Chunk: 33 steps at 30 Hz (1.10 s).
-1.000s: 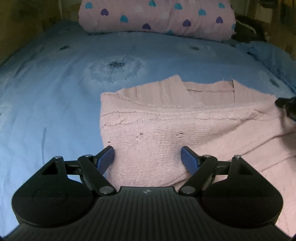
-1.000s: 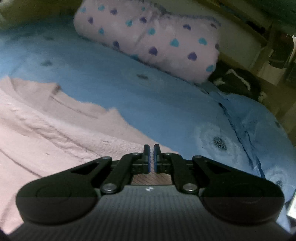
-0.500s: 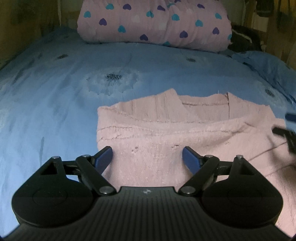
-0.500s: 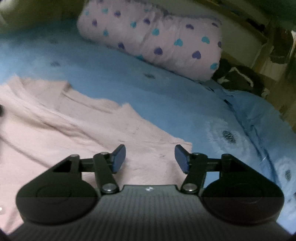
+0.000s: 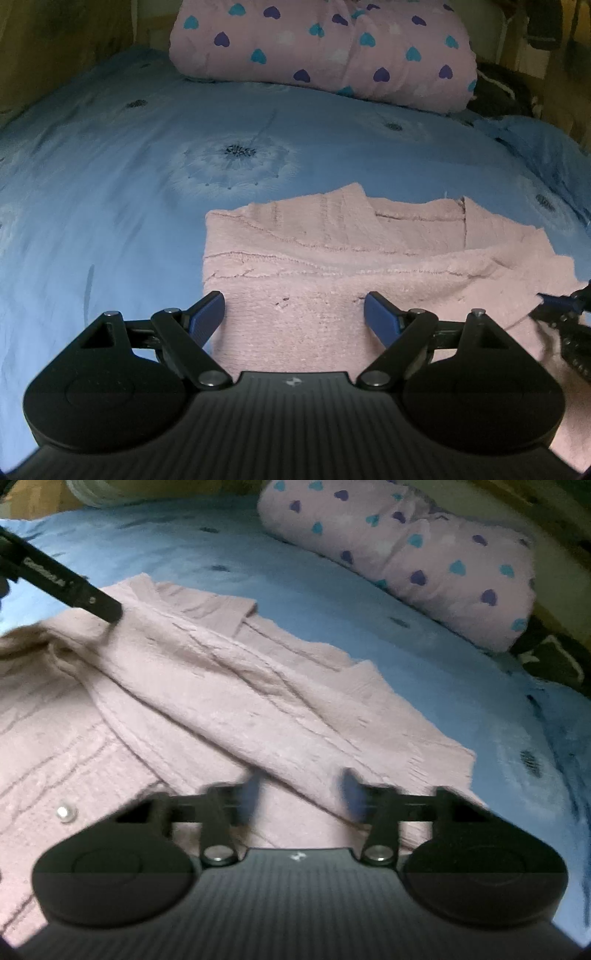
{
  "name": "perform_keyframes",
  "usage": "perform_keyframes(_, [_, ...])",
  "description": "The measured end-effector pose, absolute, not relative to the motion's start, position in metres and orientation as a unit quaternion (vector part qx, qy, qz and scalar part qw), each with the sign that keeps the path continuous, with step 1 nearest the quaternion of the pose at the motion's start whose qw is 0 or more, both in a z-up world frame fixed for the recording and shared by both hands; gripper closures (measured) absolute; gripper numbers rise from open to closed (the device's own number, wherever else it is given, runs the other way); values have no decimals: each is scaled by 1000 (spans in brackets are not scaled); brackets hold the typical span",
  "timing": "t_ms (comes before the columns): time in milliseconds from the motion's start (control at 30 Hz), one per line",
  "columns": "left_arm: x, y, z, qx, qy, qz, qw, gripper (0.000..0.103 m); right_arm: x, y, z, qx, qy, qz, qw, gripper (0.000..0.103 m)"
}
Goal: Fold small clothes
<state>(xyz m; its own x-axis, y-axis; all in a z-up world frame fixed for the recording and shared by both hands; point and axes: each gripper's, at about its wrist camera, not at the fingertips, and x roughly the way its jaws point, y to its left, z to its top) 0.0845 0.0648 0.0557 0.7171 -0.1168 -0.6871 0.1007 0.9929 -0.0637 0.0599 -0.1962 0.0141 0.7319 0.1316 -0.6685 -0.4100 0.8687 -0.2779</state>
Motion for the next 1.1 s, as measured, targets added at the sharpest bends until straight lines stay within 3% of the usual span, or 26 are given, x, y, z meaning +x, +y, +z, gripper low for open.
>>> perform_keyframes(200, [83, 63, 54, -4, 372, -68, 926, 17, 38, -203, 39, -224, 323, 147, 907, 95])
perform_keyframes(433, [89, 59, 34, 27, 410, -53, 910, 13, 22, -206, 19, -250, 353, 157, 888, 92])
perform_keyframes(700, [89, 59, 32, 23, 410, -47, 911, 13, 38, -252, 54, -7, 311, 138, 940, 92])
perform_keyframes(800, [92, 59, 33, 18, 413, -42, 910, 13, 68, -262, 45, 11, 320, 96, 943, 91])
perform_keyframes(900, [94, 60, 36, 6, 415, -39, 909, 13, 94, -264, 15, -7, 387, 51, 921, 96])
perform_keyframes(1000, [91, 59, 36, 9, 408, -38, 912, 13, 86, -273, 11, 47, 360, 28, 931, 95])
perform_keyframes(1033, [89, 59, 36, 12, 406, -37, 913, 13, 82, -274, 12, 59, 356, 22, 932, 94])
perform_keyframes(1100, [85, 57, 38, 19, 400, -37, 915, 13, 67, -269, 17, 49, 346, 14, 937, 82])
